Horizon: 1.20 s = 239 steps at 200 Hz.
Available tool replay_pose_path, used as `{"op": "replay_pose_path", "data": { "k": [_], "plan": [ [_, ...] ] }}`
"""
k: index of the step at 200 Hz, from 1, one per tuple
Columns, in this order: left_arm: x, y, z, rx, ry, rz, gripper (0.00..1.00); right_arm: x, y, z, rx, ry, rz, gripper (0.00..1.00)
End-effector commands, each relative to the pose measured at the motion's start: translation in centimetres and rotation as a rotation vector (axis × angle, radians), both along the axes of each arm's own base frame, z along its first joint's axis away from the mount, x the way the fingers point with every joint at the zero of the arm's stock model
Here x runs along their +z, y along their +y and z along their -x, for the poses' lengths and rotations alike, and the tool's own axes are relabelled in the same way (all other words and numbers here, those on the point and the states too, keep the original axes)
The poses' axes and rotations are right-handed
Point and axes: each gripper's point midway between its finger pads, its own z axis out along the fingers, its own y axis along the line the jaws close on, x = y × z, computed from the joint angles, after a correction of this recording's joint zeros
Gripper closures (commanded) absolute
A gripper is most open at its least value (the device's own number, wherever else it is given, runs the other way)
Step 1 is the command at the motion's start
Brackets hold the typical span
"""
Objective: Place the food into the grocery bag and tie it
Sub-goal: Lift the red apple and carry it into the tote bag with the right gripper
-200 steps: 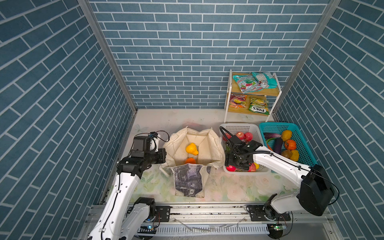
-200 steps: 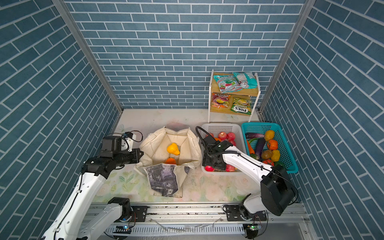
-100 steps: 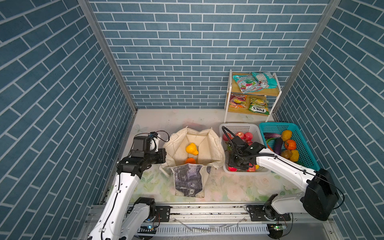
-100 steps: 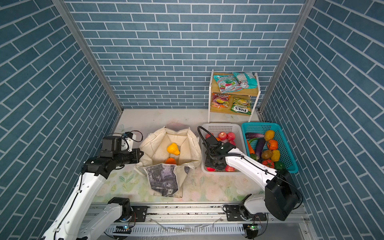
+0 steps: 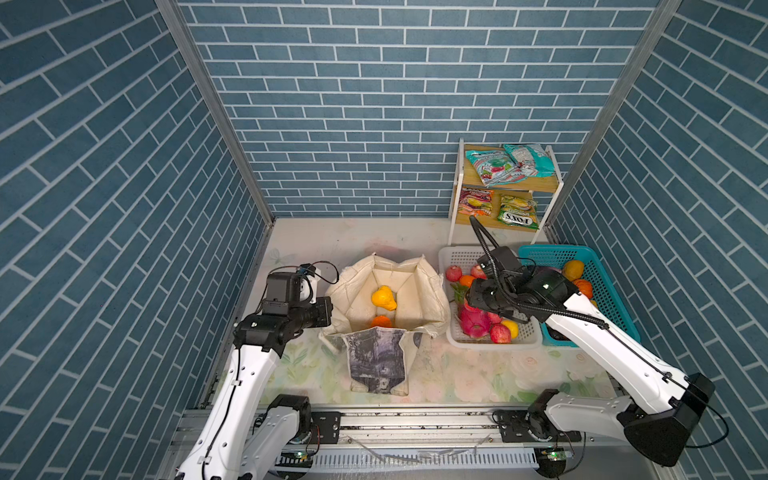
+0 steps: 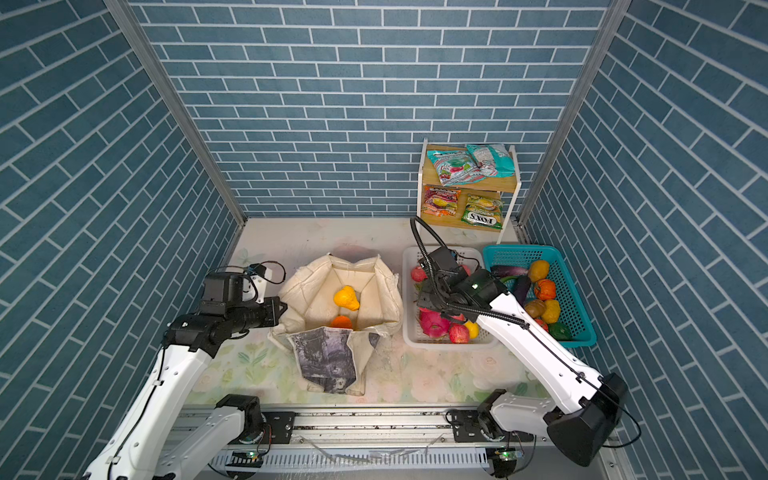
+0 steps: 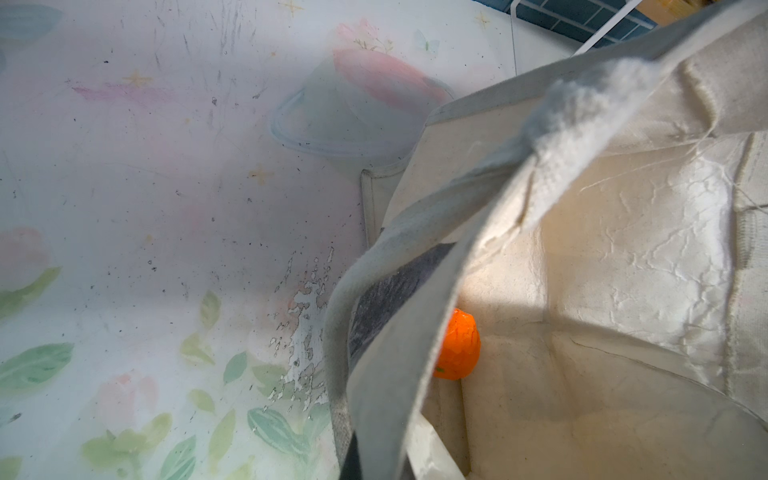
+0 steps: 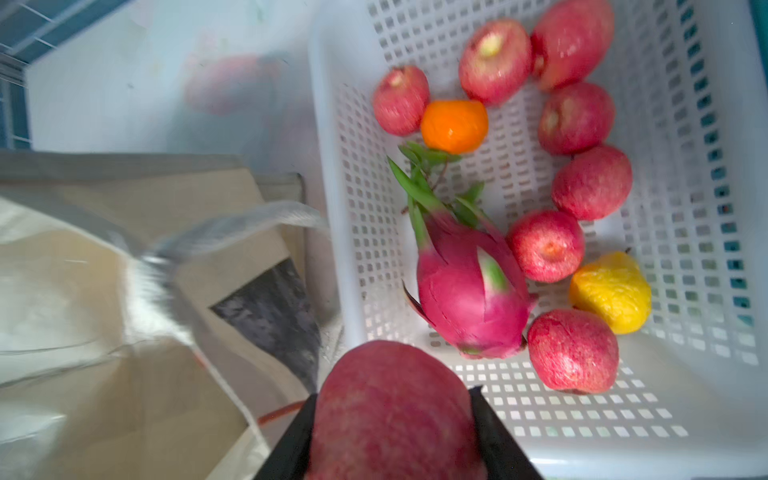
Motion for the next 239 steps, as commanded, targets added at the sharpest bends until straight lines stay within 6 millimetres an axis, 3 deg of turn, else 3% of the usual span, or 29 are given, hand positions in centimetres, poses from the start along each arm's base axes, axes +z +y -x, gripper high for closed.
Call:
{"op": "replay_pose_path", "data": {
  "k": [1,43,71,108,165,215,239],
  "plan": [
    [0.0,0.3,0.0,0.006,-0.016,-0.006,1.00,2.0,1.6,-0.6,0.092,-0.037,-0.010,0.56],
    [0.0,0.3,0.0,0.006,-0.016,-0.006,1.00,4.3,9.8,-0.6,0.334,-0.096,-0.009,0.54],
    [0.0,0.2,0.0,0.004,-0.018,-0.004,1.00,3.4,14.8,0.1,0.448,-0.070,-0.019,0.53],
    [0.0,0.2,0.0,0.004,-0.015,-0.004,1.00,0.5,19.3,1.0,0.534,-0.011,-0.016,0.53],
    [0.0,0.1,0.0,0.000,-0.017,0.000,1.00,-4.5,22.4,1.5,0.585,0.077,0.007,0.53],
    [0.0,0.1,0.0,-0.001,-0.019,0.001,1.00,-7.2,23.7,1.8,0.613,0.103,0.045,0.53],
    [0.1,0.1,0.0,-0.002,-0.020,0.001,1.00,-7.6,23.7,1.7,0.617,0.083,0.083,0.52]
  ]
}}
